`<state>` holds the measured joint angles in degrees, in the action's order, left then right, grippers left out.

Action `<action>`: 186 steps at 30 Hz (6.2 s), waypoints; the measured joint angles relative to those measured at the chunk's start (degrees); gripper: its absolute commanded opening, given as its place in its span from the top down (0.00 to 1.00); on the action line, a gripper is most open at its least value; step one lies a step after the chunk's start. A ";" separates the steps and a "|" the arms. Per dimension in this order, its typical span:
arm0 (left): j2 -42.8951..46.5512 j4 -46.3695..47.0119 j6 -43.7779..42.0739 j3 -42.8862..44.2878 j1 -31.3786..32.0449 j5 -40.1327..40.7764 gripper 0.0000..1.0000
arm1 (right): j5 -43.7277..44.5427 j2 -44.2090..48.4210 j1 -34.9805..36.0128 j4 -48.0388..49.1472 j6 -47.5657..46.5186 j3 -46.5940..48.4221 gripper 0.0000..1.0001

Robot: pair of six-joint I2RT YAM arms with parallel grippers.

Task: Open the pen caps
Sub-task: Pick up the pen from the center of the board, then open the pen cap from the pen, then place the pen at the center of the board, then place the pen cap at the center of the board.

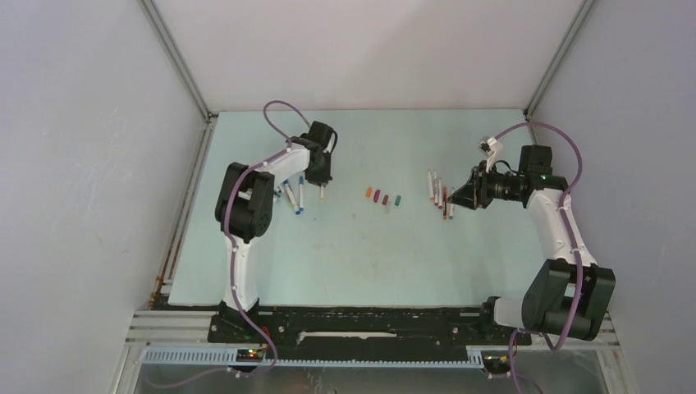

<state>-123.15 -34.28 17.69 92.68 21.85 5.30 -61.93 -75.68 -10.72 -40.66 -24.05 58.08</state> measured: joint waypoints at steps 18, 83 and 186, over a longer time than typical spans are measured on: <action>15.04 11.58 3.17 -20.33 0.17 -7.48 1.00 | -2.82 2.49 4.50 -6.08 -9.51 0.02 0.54; 37.24 86.42 27.39 -46.51 32.72 -8.41 0.13 | -20.79 10.97 16.02 44.02 36.09 -17.40 1.00; 11.65 24.22 13.60 -9.31 25.99 -9.40 0.95 | 32.79 -13.00 -0.26 24.74 29.99 -10.78 0.93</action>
<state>-111.50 -10.07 31.29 83.37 47.83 -4.10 -29.15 -88.68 -10.98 -15.92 5.93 47.31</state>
